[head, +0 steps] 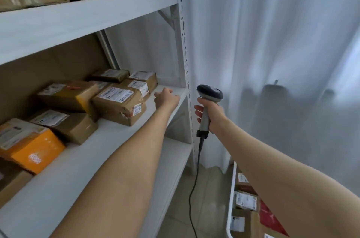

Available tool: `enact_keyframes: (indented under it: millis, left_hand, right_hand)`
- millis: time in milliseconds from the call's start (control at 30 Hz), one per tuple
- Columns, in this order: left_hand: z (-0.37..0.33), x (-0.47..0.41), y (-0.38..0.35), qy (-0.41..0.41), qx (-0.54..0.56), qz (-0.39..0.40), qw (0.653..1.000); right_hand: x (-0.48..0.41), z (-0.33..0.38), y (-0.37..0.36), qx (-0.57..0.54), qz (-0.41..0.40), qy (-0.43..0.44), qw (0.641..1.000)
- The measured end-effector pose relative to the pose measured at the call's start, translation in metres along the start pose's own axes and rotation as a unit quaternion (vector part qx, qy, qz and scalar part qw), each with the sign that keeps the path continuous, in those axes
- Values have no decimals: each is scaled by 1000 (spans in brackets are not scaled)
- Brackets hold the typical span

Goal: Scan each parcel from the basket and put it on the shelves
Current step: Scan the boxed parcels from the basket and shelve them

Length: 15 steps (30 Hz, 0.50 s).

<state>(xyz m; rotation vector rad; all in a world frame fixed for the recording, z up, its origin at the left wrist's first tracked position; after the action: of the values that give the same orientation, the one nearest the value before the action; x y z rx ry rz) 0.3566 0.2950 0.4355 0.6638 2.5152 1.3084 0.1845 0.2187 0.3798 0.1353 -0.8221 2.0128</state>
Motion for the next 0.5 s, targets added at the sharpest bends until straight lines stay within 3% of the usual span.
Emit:
enact_keyframes:
  millis: [500]
  left_hand:
    - [-169,133,-181,-106,-49,134,984]
  right_hand:
    - [59,68,250,-80,-129,48,987]
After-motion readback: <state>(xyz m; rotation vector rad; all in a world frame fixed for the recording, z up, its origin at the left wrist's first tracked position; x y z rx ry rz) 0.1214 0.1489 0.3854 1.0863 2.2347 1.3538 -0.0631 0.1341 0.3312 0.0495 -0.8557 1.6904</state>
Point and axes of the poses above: each hand's wrist, its own x-axis away from the middle knuckle, its own y-axis out of the back of the hand, z = x × y, the point moved 9 cm from there along -x, towards the middle knuckle, and after that the axes turned 9 degrees about -x, right-handed, at the moved point
